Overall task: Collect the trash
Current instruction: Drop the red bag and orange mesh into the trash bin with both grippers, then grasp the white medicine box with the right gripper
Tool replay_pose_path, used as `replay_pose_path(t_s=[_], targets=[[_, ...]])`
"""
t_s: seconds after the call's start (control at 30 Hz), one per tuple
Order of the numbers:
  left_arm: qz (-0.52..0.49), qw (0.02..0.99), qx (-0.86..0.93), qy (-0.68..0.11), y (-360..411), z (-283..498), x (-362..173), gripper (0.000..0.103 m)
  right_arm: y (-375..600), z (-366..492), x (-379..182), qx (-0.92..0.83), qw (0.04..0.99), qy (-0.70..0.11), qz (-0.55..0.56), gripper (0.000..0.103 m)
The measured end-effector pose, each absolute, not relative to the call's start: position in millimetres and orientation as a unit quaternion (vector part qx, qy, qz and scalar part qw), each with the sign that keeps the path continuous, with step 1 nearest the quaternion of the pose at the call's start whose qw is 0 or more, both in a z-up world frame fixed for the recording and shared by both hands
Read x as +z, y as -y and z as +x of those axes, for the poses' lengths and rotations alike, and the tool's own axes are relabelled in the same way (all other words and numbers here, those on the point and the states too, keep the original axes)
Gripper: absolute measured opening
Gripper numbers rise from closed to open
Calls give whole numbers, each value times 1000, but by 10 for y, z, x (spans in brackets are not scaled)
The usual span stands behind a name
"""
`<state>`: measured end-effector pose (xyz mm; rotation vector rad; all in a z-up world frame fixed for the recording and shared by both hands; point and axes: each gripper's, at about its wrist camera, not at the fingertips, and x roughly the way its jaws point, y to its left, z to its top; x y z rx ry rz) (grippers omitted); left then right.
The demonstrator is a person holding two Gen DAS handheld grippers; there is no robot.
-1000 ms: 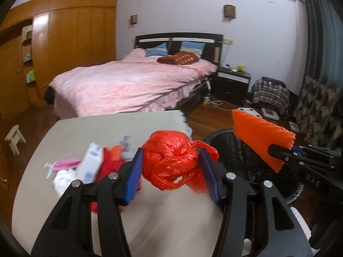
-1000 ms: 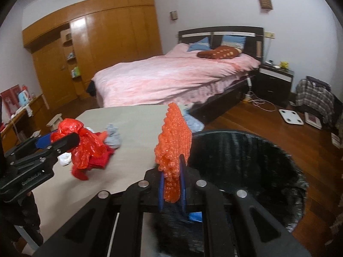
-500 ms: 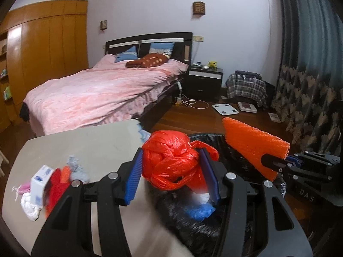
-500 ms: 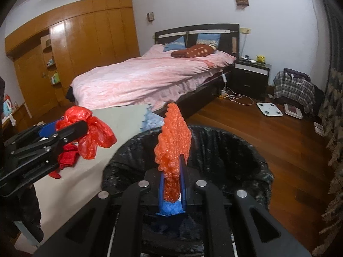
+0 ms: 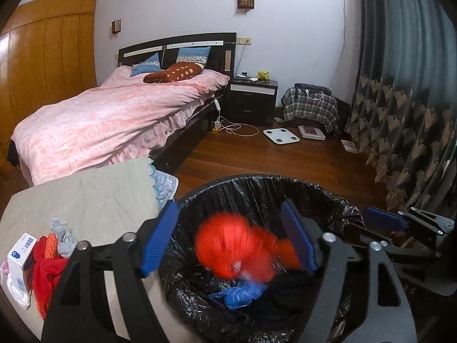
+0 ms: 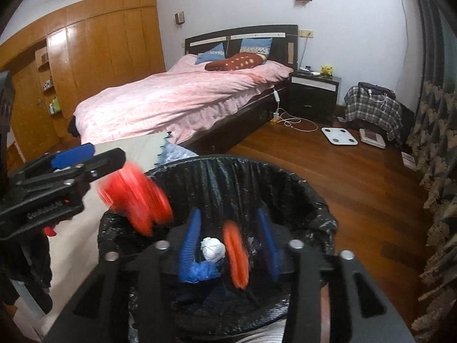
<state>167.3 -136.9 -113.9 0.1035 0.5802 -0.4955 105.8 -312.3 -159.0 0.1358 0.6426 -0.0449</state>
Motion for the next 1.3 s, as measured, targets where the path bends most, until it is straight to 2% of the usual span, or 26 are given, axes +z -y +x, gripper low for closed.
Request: replay_pose_path(t_s=[0.03,0.1,0.13,0.2,0.27,0.4,0.77,1.3], targets=[[48,927,-241,-282,1350,1669,-1134,79,3124,1048,-1586,-26,947,-314,64,55],[46,929,-235,-282,1299,1682,-1116,81,3120,1031,-1573,-31,948,-312,63,71],[46,930,-232,-282,1284,1684,-1100,81,3117,1024,-1562,-34,948,-309,62,74],[41,932,-225,-281,1199,1677,-1062,84,3099,1000,-1527,-35,951,-301,62,90],[37,937,-213,-276,1072,1659,-1011,87,3053,965,-1480,-33,954,-291,60,96],[28,945,-182,-269,749,1606,-911,90,2920,974,-1381,-22,959,-279,45,97],[17,963,-73,-258,-259,1331,-733,91,2262,1108,-1258,34,963,-266,28,97],[7,961,76,-267,-1689,1122,-778,91,890,1444,-1271,156,952,-264,-12,97]])
